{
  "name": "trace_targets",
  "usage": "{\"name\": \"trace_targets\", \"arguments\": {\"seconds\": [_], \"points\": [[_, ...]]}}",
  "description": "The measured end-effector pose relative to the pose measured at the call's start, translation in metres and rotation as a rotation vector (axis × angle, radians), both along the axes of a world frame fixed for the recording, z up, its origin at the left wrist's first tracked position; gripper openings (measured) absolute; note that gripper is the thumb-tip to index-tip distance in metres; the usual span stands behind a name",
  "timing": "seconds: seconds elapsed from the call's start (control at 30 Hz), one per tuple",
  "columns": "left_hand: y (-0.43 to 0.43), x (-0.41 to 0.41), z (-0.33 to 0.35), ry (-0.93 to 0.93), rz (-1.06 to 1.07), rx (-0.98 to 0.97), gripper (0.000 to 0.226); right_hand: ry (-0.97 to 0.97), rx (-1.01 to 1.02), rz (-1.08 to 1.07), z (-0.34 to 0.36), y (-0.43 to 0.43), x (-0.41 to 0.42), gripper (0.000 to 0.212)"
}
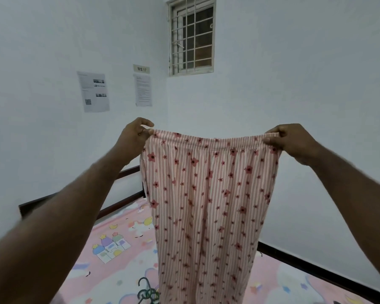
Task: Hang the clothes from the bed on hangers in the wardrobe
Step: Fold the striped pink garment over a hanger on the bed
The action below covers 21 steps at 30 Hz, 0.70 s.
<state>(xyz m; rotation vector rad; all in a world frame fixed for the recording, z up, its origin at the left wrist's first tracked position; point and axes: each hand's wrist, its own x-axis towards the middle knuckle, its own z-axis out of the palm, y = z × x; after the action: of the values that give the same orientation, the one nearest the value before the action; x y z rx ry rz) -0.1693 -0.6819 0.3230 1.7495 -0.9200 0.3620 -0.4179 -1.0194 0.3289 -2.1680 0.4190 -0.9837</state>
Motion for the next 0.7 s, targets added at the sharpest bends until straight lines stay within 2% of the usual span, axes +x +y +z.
{"name": "trace_targets", "arguments": {"seconds": [0.1, 0.3, 0.37, 0.4, 0.5, 0.53, 0.6, 0.7], "points": [[0.007, 0.002, 0.007, 0.189, -0.162, -0.071, 0.010, -0.051, 0.144, 0.024, 0.002, -0.004, -0.001, 0.018], [0.014, 0.006, 0.014, 0.401, -0.324, -0.047, 0.017, -0.030, 0.110, 0.029, 0.009, -0.004, 0.000, 0.010], [0.015, 0.005, 0.015, 0.386, -0.311, -0.021, 0.017, -0.018, 0.073, 0.029, 0.011, -0.002, -0.003, 0.011], [0.016, 0.005, 0.016, 0.323, -0.264, 0.020, 0.017, -0.027, 0.066, 0.030, 0.013, -0.001, -0.005, 0.011], [0.023, 0.007, 0.019, -0.021, -0.023, 0.241, 0.018, -0.100, 0.126, 0.083, 0.020, 0.000, -0.013, 0.008], [0.024, 0.007, 0.020, -0.065, 0.023, 0.252, 0.017, -0.112, 0.141, 0.092, 0.021, 0.001, -0.015, 0.008], [0.024, 0.003, 0.020, -0.015, 0.017, 0.187, 0.018, -0.087, 0.149, 0.099, 0.018, 0.002, -0.016, 0.010], [0.026, -0.005, 0.014, 0.156, -0.144, 0.056, 0.018, -0.064, 0.177, 0.155, 0.016, 0.005, -0.019, 0.009]]}}
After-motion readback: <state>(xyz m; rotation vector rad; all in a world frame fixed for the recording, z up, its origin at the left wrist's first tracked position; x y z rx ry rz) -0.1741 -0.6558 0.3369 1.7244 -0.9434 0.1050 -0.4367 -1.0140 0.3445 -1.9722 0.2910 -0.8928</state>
